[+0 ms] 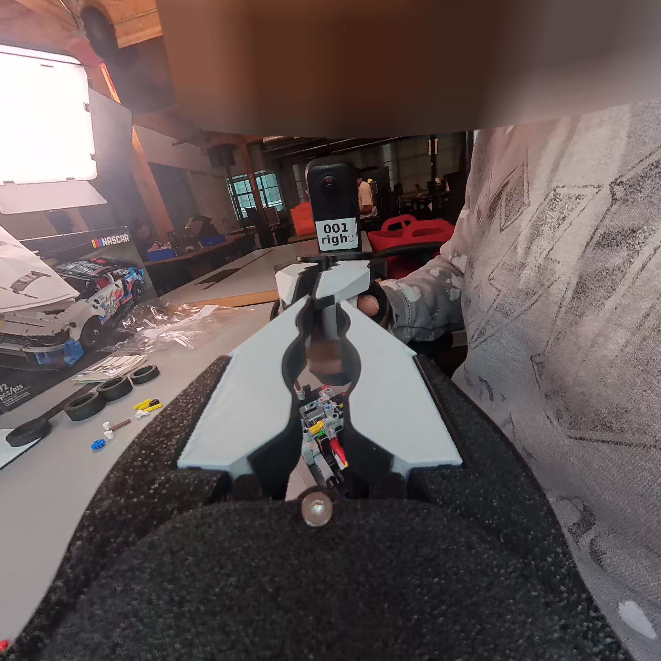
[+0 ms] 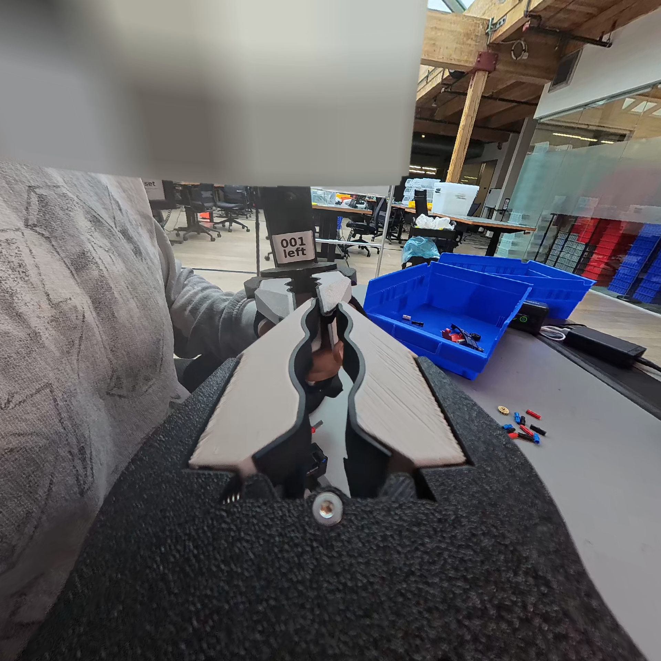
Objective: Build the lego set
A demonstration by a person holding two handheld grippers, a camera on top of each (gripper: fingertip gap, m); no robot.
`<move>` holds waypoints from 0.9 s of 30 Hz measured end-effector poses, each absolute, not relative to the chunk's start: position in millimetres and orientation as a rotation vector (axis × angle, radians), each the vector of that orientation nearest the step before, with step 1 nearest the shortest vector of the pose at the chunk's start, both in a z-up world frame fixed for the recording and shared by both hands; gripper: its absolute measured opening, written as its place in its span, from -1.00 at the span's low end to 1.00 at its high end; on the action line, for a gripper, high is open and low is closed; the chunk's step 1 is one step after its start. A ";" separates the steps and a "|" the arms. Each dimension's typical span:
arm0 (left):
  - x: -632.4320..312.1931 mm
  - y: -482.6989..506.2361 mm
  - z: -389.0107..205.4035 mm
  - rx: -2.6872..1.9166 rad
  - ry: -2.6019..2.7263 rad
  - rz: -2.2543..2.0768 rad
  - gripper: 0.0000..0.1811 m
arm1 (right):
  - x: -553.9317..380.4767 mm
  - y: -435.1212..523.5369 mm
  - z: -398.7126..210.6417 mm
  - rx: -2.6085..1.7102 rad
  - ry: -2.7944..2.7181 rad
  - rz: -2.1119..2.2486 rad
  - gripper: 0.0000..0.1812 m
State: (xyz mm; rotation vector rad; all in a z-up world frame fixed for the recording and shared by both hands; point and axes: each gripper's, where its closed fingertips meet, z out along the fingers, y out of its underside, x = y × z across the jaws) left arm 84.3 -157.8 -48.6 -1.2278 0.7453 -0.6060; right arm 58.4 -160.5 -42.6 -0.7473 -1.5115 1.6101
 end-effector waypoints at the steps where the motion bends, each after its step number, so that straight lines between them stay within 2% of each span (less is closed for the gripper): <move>1: 84.1 -157.3 -49.0 -1.238 0.736 -0.627 -0.88 | 58.1 -160.0 -43.3 -0.743 -1.517 1.588 -0.94; 10: 83.6 -150.9 -52.2 -1.264 0.695 -0.637 -0.87 | 56.6 -153.0 -48.0 -0.783 -1.531 1.546 -0.95; 14: 84.1 -145.9 -47.4 -1.199 0.774 -0.402 -0.74 | 55.7 -145.4 -39.1 -0.806 -1.476 1.545 -0.91; 16: 81.4 -144.6 -43.3 -1.178 0.786 -0.323 -0.66 | 61.9 -137.2 -36.3 -0.792 -1.492 1.522 -0.75; 19: 74.1 -141.8 -47.7 -1.211 0.779 -0.303 -0.55 | 73.9 -115.8 -41.1 -0.832 -1.531 1.474 -0.64; 24: 66.9 -137.5 -57.9 -1.270 0.757 -0.314 -0.51 | 98.7 -68.9 -103.4 -1.015 -1.846 1.163 -0.47; 27: 57.9 -123.3 -74.4 -1.410 0.686 -0.385 -0.45 | 121.2 -59.8 -144.8 -1.131 -2.086 1.105 -0.24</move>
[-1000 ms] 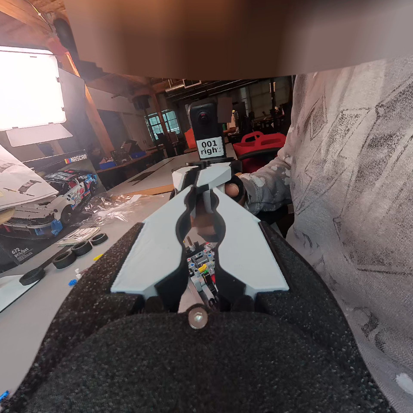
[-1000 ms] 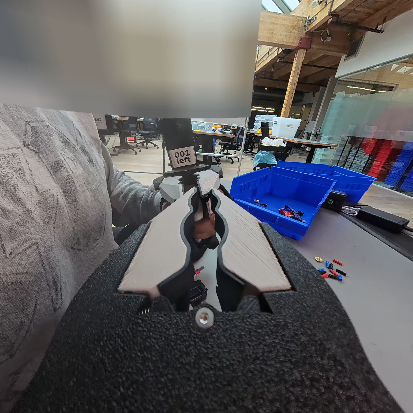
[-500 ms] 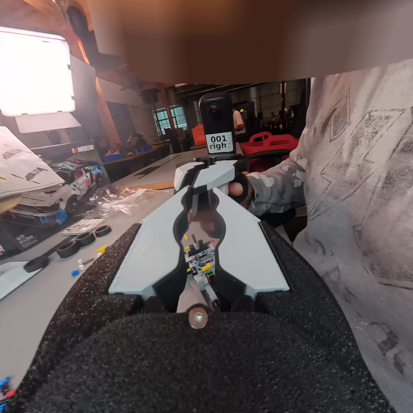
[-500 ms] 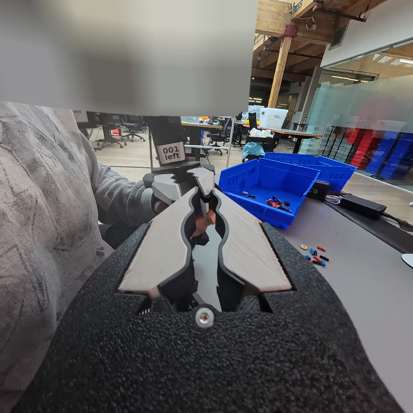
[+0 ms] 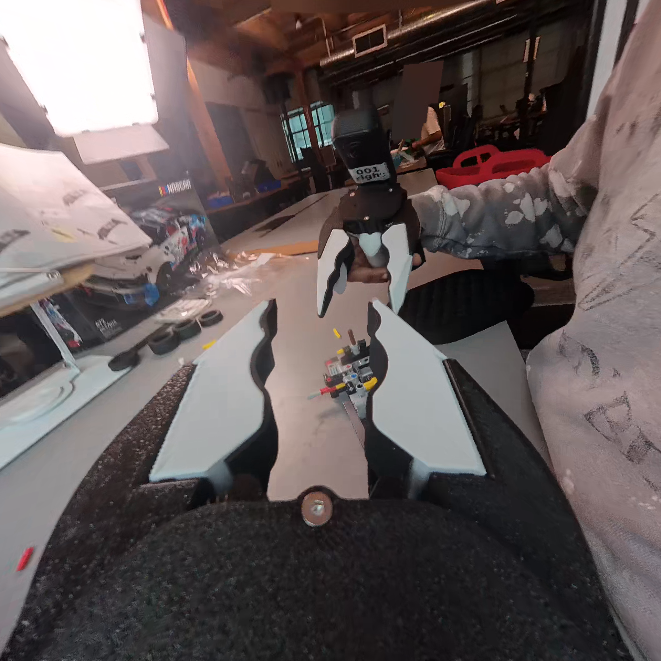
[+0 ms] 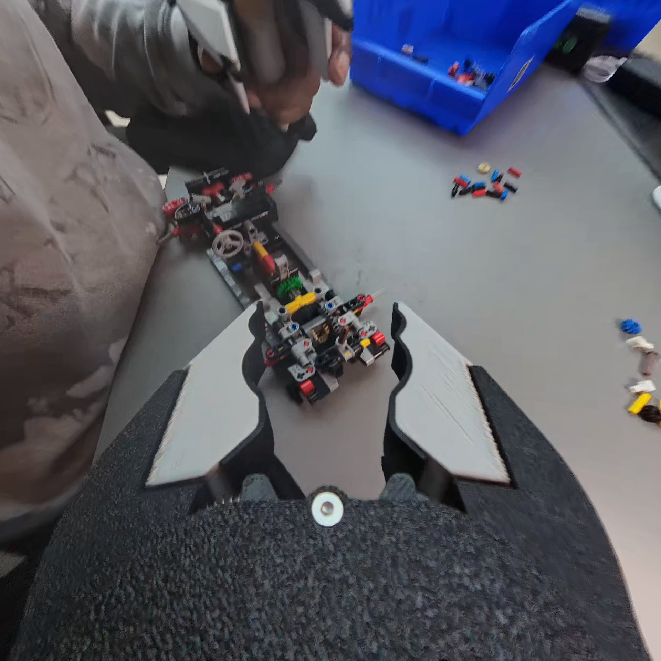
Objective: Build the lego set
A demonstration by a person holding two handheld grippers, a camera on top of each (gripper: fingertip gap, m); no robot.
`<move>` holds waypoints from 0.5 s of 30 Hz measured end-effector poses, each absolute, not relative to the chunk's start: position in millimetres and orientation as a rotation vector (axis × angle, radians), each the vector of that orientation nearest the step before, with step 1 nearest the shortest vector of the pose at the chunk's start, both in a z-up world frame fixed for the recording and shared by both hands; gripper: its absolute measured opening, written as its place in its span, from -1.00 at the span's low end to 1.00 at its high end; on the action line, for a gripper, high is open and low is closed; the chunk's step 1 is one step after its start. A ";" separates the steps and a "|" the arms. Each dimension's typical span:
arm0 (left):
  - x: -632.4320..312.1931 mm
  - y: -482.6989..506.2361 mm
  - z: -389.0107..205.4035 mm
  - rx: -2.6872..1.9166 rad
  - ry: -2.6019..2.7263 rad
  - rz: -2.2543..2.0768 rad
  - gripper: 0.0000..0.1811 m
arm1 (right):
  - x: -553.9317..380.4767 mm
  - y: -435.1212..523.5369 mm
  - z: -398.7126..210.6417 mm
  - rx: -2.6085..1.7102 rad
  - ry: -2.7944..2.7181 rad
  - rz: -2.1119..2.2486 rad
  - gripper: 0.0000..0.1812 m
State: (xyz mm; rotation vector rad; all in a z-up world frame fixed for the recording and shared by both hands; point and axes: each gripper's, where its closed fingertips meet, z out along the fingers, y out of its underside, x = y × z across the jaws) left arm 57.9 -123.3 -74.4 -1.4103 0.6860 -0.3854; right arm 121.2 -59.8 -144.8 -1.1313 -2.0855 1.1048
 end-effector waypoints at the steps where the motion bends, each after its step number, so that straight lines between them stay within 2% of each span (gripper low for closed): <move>1: 54.7 -118.0 -82.7 -1.476 0.659 -0.421 -0.41 | 126.2 -58.8 -157.1 -1.153 -2.158 1.076 -0.16; 7: 48.5 -108.1 -110.0 -1.707 0.539 -0.653 -0.19 | 118.8 -61.0 -201.9 -1.119 -2.376 0.931 -0.02; 12: 38.2 -110.9 -104.0 -1.715 0.513 -0.638 -0.18 | 104.8 -54.3 -207.3 -1.193 -2.325 0.956 -0.01; 15: 21.5 -108.7 -100.1 -1.724 0.477 -0.592 -0.16 | 95.4 -31.6 -207.6 -1.386 -2.165 0.885 -0.01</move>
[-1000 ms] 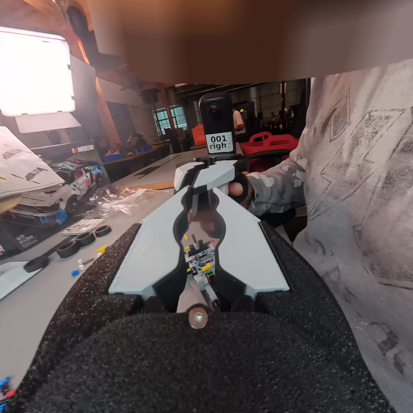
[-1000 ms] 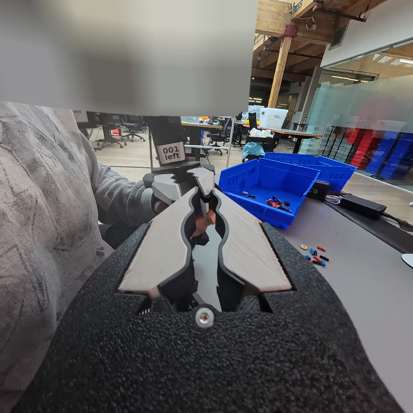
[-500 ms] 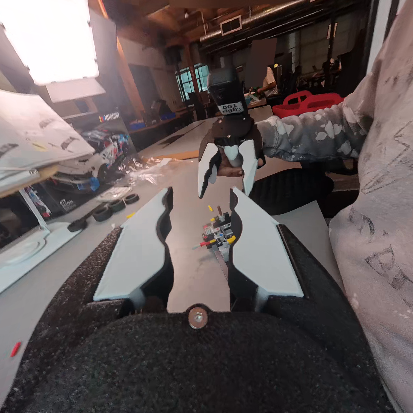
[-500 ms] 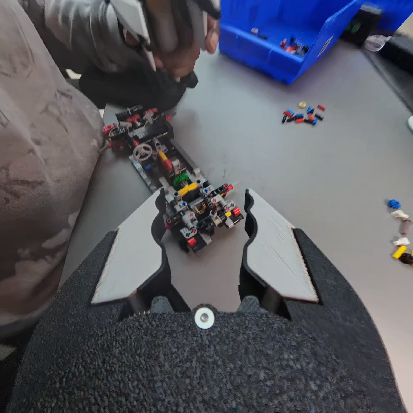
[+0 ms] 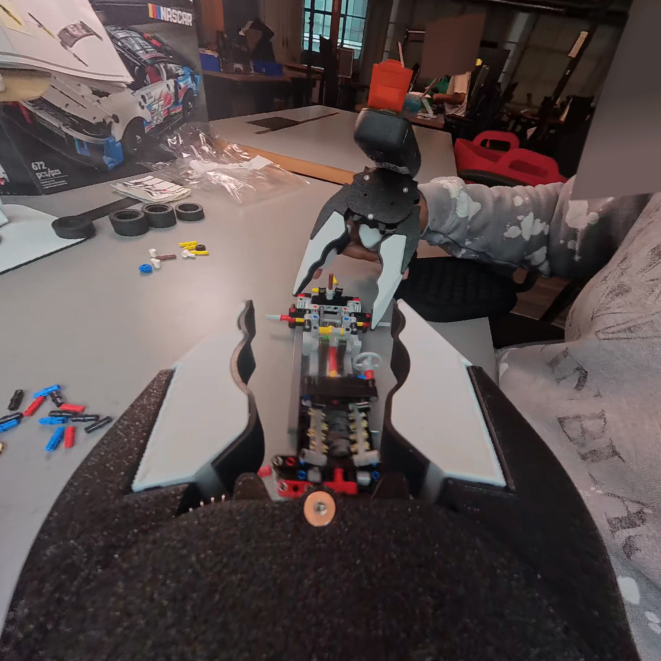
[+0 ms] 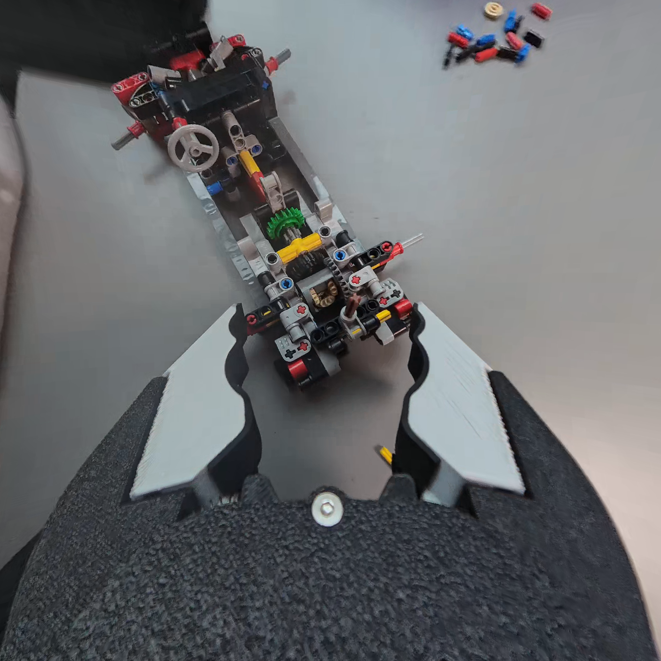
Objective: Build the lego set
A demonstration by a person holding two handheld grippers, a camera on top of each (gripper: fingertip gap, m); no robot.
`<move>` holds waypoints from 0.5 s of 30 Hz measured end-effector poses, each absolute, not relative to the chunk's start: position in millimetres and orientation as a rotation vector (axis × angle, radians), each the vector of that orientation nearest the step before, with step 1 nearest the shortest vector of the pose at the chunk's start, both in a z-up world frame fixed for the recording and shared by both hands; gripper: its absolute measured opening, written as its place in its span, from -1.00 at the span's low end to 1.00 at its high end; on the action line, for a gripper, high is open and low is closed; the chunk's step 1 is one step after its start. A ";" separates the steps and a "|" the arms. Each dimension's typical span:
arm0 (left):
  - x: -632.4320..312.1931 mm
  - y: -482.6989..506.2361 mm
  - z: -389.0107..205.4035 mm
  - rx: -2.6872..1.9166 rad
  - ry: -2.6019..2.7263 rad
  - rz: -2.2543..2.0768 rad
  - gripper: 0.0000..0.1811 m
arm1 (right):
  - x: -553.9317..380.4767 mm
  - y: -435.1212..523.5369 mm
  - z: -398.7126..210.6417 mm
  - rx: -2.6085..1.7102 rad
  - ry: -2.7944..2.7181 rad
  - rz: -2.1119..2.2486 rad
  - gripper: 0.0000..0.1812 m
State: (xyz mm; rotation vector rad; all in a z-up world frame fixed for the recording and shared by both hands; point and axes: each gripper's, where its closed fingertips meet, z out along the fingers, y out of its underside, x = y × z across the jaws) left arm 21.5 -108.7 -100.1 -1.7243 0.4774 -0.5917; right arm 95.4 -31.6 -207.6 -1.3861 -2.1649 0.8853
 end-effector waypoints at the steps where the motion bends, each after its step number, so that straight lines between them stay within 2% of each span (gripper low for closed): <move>1: 14.8 -106.4 -100.2 -1.735 0.463 -0.569 -0.16 | 91.9 -19.3 -207.6 -1.492 -2.072 0.841 -0.01; 5: -4.1 -95.0 -113.9 -1.822 0.455 -0.469 -0.09 | 88.8 -2.0 -201.2 -1.719 -1.807 0.801 -0.10; 9: -5.2 -88.9 -133.7 -1.896 0.508 -0.413 -0.05 | 98.8 -0.4 -177.0 -1.627 -1.774 0.843 -0.13; 11: -4.2 -87.2 -140.3 -1.912 0.523 -0.402 -0.06 | 108.6 3.9 -170.3 -1.583 -1.793 0.844 -0.26; 15: -9.2 -83.1 -152.1 -1.958 0.531 -0.348 -0.08 | 121.4 8.7 -172.0 -1.531 -1.856 0.768 -0.34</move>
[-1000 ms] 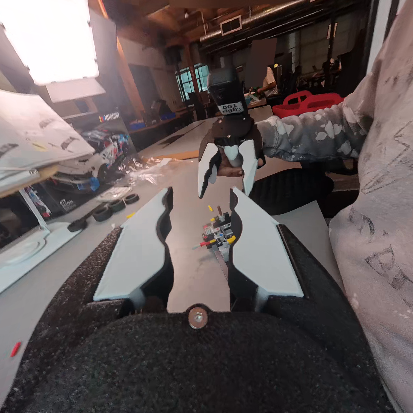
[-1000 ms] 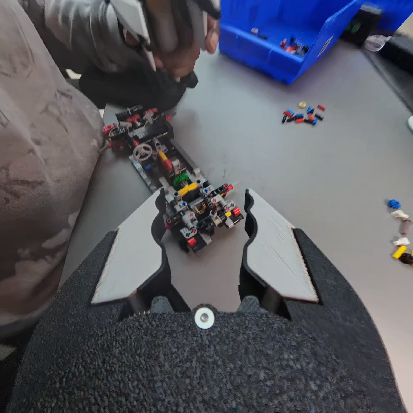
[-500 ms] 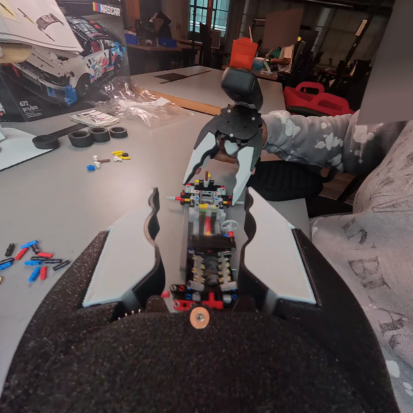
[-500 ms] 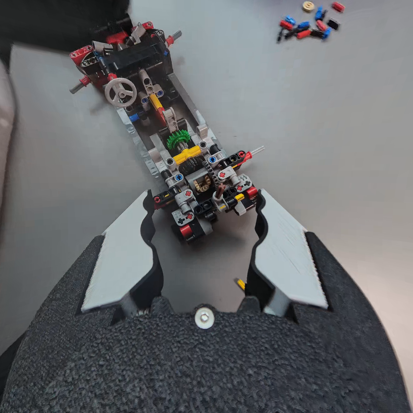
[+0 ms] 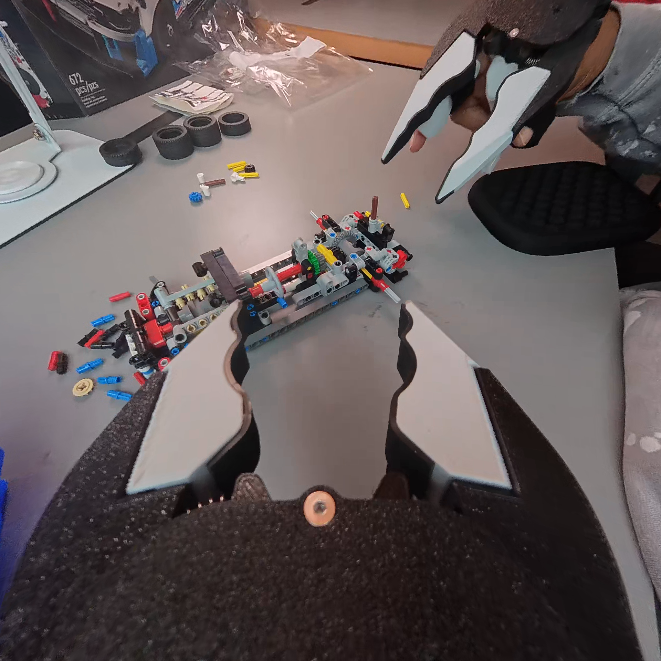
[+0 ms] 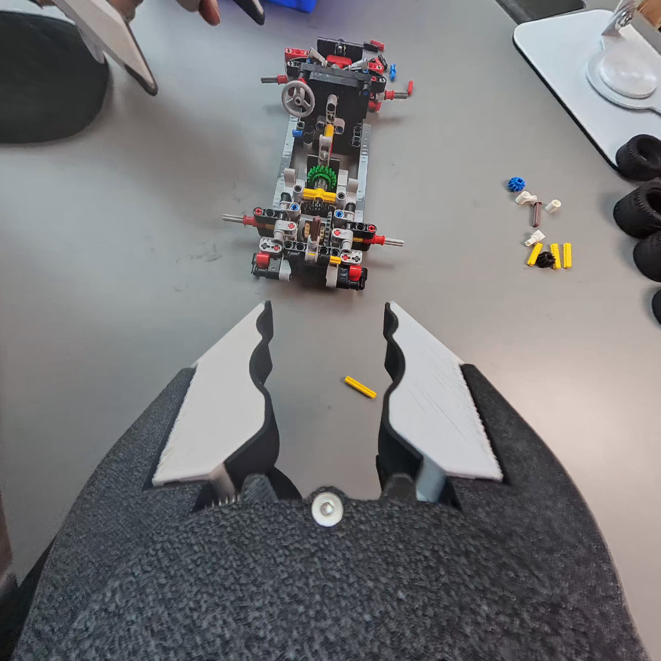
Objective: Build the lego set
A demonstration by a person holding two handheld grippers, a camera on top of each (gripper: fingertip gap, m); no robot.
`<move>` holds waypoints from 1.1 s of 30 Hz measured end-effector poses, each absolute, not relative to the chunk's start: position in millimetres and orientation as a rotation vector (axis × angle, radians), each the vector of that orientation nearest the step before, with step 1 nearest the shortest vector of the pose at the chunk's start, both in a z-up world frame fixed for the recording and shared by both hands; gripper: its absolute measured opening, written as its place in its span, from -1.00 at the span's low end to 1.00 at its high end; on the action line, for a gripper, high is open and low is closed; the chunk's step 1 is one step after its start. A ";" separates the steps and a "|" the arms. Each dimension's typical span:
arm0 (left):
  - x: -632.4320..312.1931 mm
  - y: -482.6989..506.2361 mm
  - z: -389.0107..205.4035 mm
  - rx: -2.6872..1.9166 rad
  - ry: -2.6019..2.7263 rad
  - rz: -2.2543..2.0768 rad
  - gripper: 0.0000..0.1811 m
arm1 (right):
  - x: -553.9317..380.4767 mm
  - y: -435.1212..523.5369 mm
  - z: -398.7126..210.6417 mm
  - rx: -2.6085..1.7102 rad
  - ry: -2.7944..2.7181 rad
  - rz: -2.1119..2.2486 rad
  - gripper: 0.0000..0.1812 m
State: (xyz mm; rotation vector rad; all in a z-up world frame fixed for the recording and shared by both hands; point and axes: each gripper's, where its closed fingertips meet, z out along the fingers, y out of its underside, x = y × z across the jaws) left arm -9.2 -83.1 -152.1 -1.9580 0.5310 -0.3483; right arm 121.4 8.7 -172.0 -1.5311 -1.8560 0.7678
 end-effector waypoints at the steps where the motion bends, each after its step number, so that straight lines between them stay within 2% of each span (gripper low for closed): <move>1: -10.9 -82.3 -154.0 -1.964 0.533 -0.332 -0.09 | 120.4 7.3 -173.4 -1.512 -1.872 0.744 -0.35; 4: -12.8 -80.5 -156.1 -1.972 0.522 -0.323 -0.11 | 104.6 -7.0 -177.0 -1.468 -1.904 0.746 -0.35; 10: -16.8 -81.9 -158.8 -1.983 0.516 -0.273 -0.14 | 64.7 -20.4 -198.2 -1.480 -1.945 0.717 -0.10; 13: -20.4 -84.3 -157.9 -1.971 0.490 -0.265 -0.15 | 64.5 -19.0 -215.3 -1.514 -2.008 0.649 -0.08; 16: -24.6 -85.5 -154.9 -1.947 0.451 -0.273 -0.18 | 62.8 -17.0 -214.0 -1.512 -1.978 0.668 -0.19; 24: -29.2 -87.8 -139.0 -1.878 0.420 -0.263 -0.20 | 86.0 -34.0 -205.4 -1.324 -2.073 0.665 -0.23; 30: -10.6 -86.9 -136.5 -1.849 0.521 -0.260 -0.20 | 102.1 -49.0 -211.0 -1.412 -2.062 0.683 -0.23; 33: 14.6 -90.4 -143.9 -1.857 0.697 -0.225 -0.35 | 101.7 -49.8 -209.3 -1.393 -2.058 0.647 -0.23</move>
